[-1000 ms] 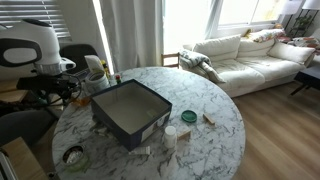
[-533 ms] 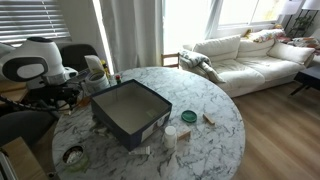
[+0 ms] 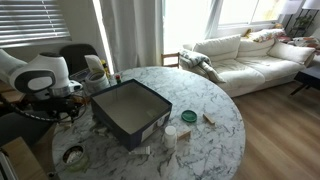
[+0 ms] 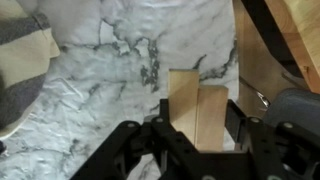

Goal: Pick up the striped towel from the box and put it on the table, pick up the box and put it on top of the striped towel, pick up two wooden blocks at the same time from the box and put them on the table

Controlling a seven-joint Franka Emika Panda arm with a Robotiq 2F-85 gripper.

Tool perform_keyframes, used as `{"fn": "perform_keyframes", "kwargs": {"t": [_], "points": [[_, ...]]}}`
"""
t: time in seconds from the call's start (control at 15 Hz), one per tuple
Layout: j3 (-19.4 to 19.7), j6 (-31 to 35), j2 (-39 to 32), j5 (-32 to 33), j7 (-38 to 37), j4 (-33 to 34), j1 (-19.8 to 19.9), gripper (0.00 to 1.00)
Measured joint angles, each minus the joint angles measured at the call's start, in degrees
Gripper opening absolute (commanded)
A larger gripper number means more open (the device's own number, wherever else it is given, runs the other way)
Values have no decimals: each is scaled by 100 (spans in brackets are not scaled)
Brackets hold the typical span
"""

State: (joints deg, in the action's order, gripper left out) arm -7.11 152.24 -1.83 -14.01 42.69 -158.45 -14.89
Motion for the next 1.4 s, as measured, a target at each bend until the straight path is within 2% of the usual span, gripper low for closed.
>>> {"fn": "perform_keyframes", "kwargs": {"t": [0.07, 0.13, 0.33, 0.53, 0.8, 1.07, 1.4], "points": [[-7, 118, -101, 97, -77, 1, 44, 80], [-9, 231, -195, 256, -207, 5, 94, 81], [-15, 343, -276, 465, -355, 65, 288, 99], [-29, -240, 98, 437, -168, 206, 515, 100], [118, -2023, 1228, 450, -71, 376, 640, 100], [519, -3784, 2153, 330, -133, 793, 676, 100], [1151, -4570, 2997, -84, -507, 1361, 926, 100]]}}
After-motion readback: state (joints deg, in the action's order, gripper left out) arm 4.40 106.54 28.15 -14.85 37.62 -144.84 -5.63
